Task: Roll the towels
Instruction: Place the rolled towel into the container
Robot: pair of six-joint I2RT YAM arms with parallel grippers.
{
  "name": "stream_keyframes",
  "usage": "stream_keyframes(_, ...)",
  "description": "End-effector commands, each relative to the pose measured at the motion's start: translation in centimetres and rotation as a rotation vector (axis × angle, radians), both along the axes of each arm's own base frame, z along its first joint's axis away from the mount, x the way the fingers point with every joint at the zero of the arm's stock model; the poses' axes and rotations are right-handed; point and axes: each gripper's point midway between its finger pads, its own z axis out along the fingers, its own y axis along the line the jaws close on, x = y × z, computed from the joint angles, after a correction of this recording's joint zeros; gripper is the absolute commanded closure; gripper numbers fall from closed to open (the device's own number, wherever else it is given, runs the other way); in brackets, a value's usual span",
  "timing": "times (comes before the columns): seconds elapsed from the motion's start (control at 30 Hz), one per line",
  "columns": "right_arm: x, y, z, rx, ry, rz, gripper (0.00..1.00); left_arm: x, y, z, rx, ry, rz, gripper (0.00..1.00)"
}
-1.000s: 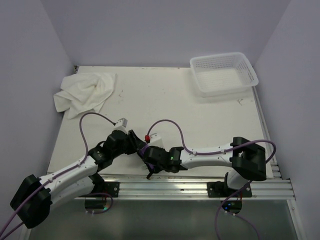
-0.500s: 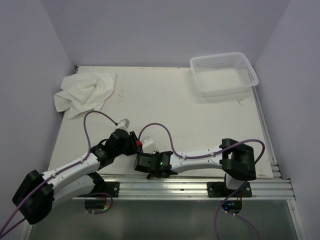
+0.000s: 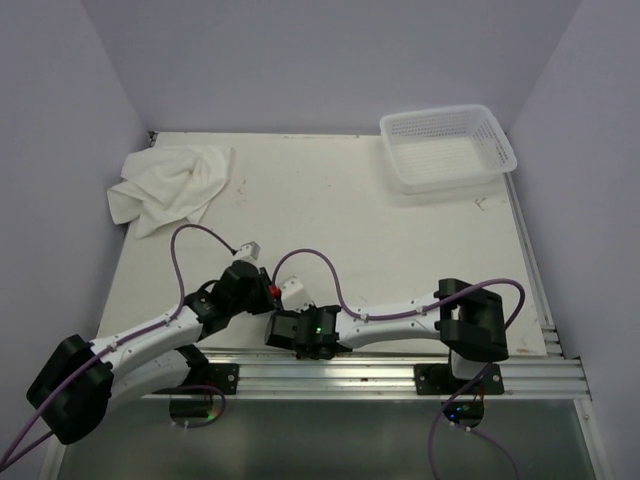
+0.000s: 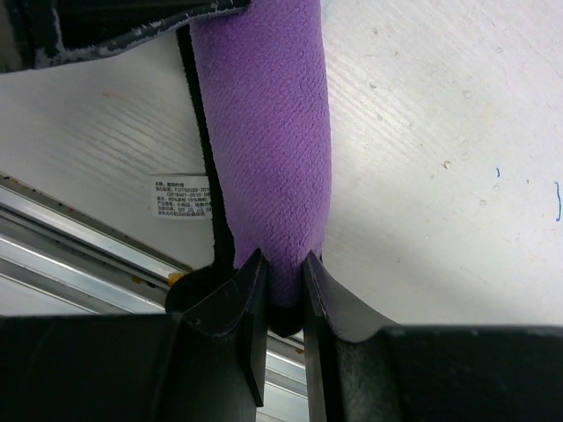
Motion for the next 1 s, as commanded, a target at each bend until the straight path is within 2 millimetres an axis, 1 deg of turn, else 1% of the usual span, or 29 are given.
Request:
stream_keyframes(0.0, 0.2, 0.3, 0.7, -0.023, -0.038, 0.006, 0.91, 0.1, 0.9, -1.2, 0.042, -0.010, 0.016, 0.80)
stream_keyframes(0.03, 0.1, 0.2, 0.7, -0.031, -0.043, 0.008, 0.91, 0.1, 0.9, -1.2, 0.043, -0.010, 0.017, 0.84)
stream_keyframes(0.13, -0.2, 0.3, 0.8, -0.035, -0.045, 0.016, 0.89, -0.1, 1.1, -1.6, 0.046, -0.003, 0.021, 0.90)
stream_keyframes(0.17, -0.1, 0.3, 0.8, -0.038, -0.048, 0.013, 0.88, -0.1, 1.2, -1.7, 0.048, -0.003, 0.027, 0.97)
stream_keyframes(0.2, -0.2, 0.3, 0.7, -0.041, -0.045, 0.015, 0.87, -0.2, 1.3, -1.8, 0.045, 0.001, 0.033, 1.00)
stream_keyframes(0.23, -0.2, 0.4, 0.9, -0.036, -0.045, 0.017, 0.81, -0.1, 1.3, -1.6, 0.040, -0.005, 0.037, 1.00)
stream_keyframes(0.37, -0.4, 0.5, 1.3, -0.019, -0.038, 0.020, 0.71, -0.3, 1.7, -1.7, 0.030, -0.012, 0.058, 1.00)
stream_keyframes(0.4, -0.4, 0.6, 1.4, -0.013, -0.035, 0.022, 0.67, -0.4, 1.7, -1.9, 0.026, -0.009, 0.063, 1.00)
stream_keyframes(0.57, -0.8, 1.0, 2.2, 0.025, -0.015, 0.045, 0.55, -0.6, 2.1, -2.3, 0.011, -0.013, 0.085, 1.00)
stream_keyframes(0.6, -1.0, 1.2, 2.5, 0.048, -0.010, 0.048, 0.53, -0.8, 2.2, -2.7, 0.010, -0.005, 0.091, 1.00)
stream_keyframes(0.63, -1.0, 1.3, 2.8, 0.060, -0.006, 0.053, 0.48, -0.8, 2.1, -2.5, -0.002, -0.013, 0.091, 1.00)
stream_keyframes(0.7, -1.4, 1.6, 3.2, 0.097, 0.011, 0.065, 0.42, -0.9, 2.3, -2.8, -0.005, -0.009, 0.098, 1.00)
stream_keyframes(0.83, -1.8, 2.1, 4.1, 0.162, 0.027, 0.081, 0.34, -1.0, 2.3, -2.9, -0.014, -0.014, 0.101, 1.00)
stream_keyframes(0.9, -1.9, 2.5, 4.3, 0.190, 0.044, 0.090, 0.32, -1.2, 2.4, -3.0, -0.013, -0.012, 0.101, 1.00)
stream_keyframes(0.97, -1.6, 2.6, 4.4, 0.216, 0.062, 0.084, 0.31, -1.2, 2.5, -3.1, -0.011, -0.011, 0.103, 1.00)
